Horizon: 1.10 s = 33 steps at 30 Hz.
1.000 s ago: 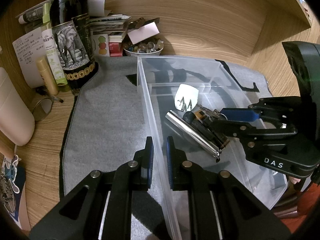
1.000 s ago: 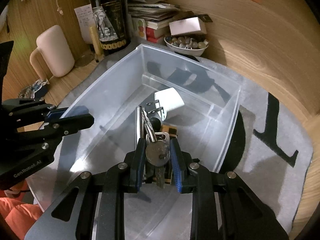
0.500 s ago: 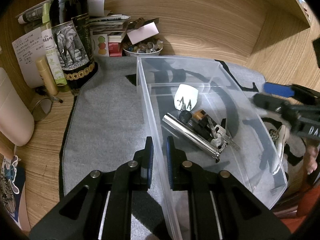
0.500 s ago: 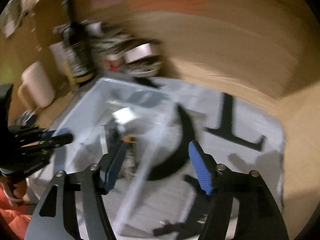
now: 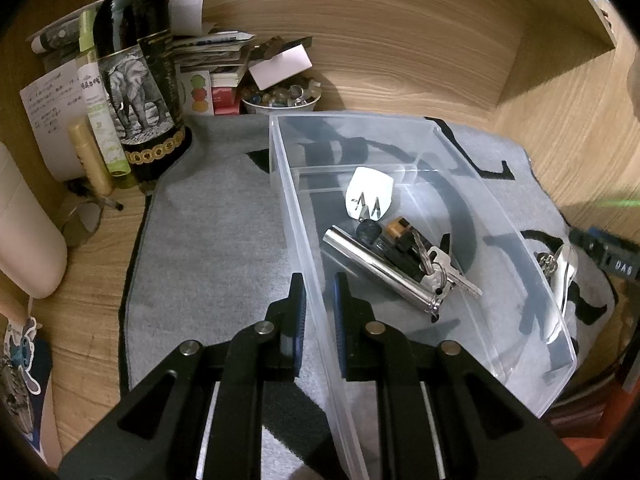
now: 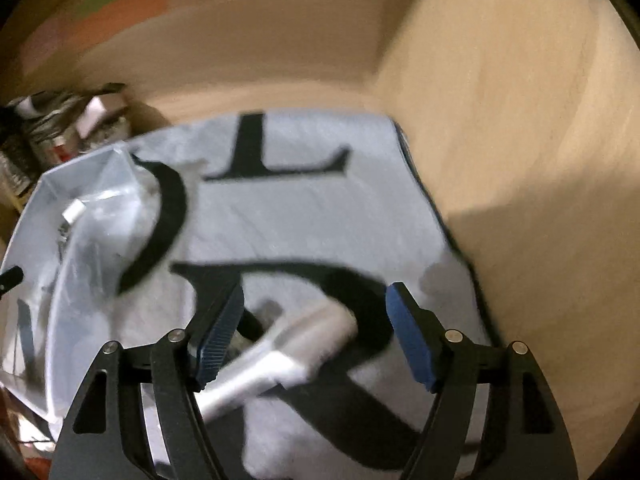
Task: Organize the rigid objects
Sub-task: 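Grasp the white curved handheld device on the rug with the right gripper, then lift the white device into the clear box and release it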
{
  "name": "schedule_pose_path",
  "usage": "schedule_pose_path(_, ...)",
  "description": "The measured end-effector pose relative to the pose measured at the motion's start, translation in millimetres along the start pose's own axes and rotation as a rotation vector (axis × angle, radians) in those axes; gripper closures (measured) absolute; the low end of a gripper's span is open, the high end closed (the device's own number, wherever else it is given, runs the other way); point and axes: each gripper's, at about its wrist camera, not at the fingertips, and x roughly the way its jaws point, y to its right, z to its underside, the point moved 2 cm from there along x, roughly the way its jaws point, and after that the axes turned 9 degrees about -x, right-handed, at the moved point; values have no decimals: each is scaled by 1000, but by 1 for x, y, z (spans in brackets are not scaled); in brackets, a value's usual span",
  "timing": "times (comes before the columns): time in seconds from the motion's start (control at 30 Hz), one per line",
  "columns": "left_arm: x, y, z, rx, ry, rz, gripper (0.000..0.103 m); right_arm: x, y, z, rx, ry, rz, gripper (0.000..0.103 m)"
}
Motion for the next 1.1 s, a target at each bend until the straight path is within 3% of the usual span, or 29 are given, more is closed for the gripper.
schedule_pose_path(0.17,0,0,0,8,-3,0,90,11,5,21,79,-54,-77,32)
schedule_pose_path(0.43,-1,0,1,4,-1,0,90,32,-8,28,54,-103,-144,34)
schedule_pose_path(0.47,-1,0,2,2,-1,1,90,34,-9,28,51,-96,-134,37)
schedule_pose_path(0.53,-1,0,2,2,-2,0,90,34,-10,28,36,-87,-109,53)
schedule_pose_path(0.6,-1,0,2,2,-2,0,90,34,-9,26,28,-77,-108,63)
schedule_pose_path(0.87,-1,1,2,2,-4,-2,90,28,-13,8,10,-2,-112,65)
schedule_pose_path(1.1,-1,0,2,-1,-2,-1,90,-1,-13,-24,-7,119,-102,69)
